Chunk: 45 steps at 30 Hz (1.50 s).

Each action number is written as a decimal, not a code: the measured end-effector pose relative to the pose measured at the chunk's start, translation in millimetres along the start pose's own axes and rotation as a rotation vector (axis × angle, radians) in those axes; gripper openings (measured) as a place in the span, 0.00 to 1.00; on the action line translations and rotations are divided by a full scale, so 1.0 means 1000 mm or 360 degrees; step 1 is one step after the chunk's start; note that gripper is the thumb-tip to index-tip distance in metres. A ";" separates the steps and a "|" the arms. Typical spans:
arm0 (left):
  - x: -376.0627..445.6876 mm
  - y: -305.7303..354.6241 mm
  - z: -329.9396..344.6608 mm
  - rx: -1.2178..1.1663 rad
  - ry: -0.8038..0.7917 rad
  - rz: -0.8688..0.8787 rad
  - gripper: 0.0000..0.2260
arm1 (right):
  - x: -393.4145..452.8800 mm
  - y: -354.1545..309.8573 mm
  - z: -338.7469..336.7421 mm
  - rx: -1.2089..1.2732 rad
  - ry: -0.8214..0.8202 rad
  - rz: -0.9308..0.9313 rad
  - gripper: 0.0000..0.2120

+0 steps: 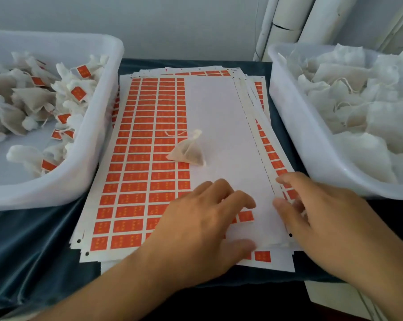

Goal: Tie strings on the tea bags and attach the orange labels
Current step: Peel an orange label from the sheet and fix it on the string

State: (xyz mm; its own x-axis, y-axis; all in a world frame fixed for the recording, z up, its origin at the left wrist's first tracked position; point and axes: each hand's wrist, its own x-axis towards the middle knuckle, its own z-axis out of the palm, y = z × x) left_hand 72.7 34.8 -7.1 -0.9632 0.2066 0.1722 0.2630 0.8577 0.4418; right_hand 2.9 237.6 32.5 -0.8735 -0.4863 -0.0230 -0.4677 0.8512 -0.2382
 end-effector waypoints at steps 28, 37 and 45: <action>0.008 -0.010 -0.021 -0.0627 0.0737 -0.0436 0.08 | 0.014 0.001 0.005 -0.0009 -0.0127 -0.0044 0.27; 0.033 -0.047 -0.072 0.0357 0.0952 0.0186 0.10 | 0.079 -0.069 -0.035 0.0991 0.0031 -0.0352 0.12; 0.066 -0.073 -0.078 0.0318 0.1041 -0.0087 0.10 | 0.154 -0.083 -0.009 0.1408 0.0280 -0.0243 0.08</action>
State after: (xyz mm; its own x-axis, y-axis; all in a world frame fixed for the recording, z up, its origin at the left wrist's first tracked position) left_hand -5.8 -50.6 40.6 -0.7263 -0.1126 0.6781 0.1389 0.9421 0.3051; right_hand -94.5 94.2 57.5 -0.8527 -0.4823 0.2006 -0.3686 0.2834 -0.8853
